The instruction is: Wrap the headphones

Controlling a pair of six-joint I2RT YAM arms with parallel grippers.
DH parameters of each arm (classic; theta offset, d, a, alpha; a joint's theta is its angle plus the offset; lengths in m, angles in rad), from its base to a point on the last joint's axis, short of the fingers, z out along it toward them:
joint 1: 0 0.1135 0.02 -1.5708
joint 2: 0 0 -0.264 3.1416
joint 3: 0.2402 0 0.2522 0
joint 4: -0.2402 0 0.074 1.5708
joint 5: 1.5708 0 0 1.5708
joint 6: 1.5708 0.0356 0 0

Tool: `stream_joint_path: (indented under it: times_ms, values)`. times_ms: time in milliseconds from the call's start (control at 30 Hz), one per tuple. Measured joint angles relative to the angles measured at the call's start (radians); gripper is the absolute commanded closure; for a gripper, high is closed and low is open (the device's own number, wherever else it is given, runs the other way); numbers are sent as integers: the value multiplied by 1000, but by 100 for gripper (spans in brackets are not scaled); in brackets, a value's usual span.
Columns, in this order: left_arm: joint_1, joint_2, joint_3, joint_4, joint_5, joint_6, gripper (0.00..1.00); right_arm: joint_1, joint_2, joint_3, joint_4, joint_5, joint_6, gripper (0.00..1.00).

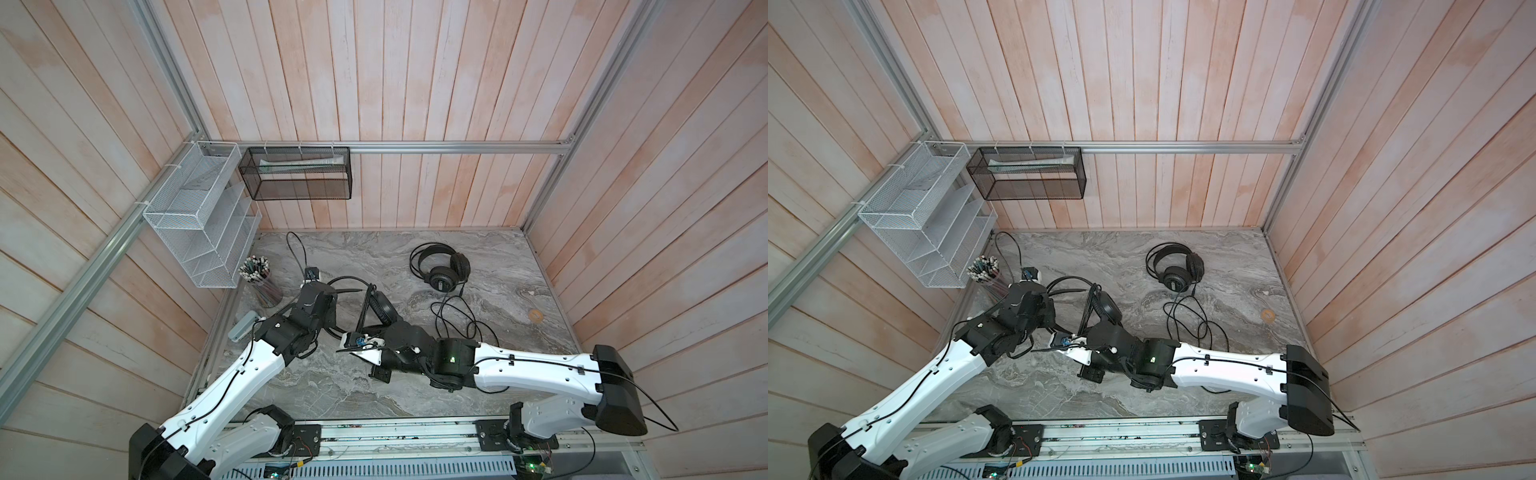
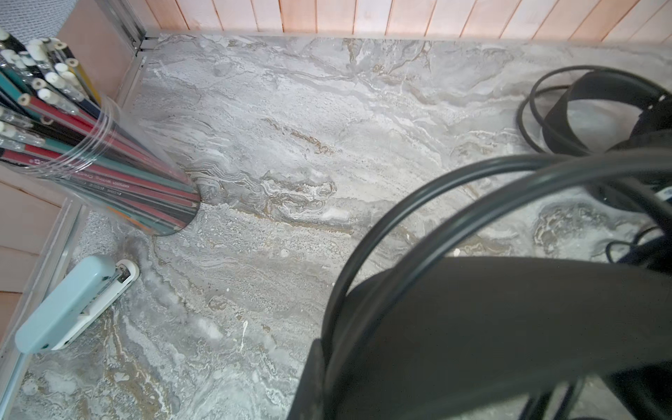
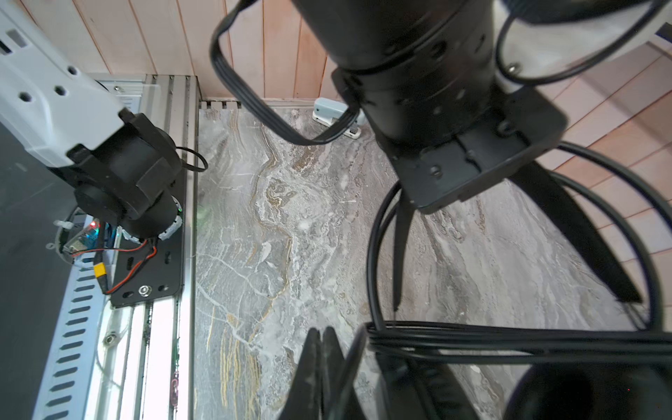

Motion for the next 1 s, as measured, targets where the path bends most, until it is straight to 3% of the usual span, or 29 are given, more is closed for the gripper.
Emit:
stream_joint_path:
  times_ms: [567, 1000]
  values:
    - [-34, -62, -77, 103, 20, 2, 100, -56, 13, 194, -294, 171, -89, 99]
    - [-42, -61, -99, 96, 27, 11, 100, -62, 69, 212, -317, 394, -149, 93]
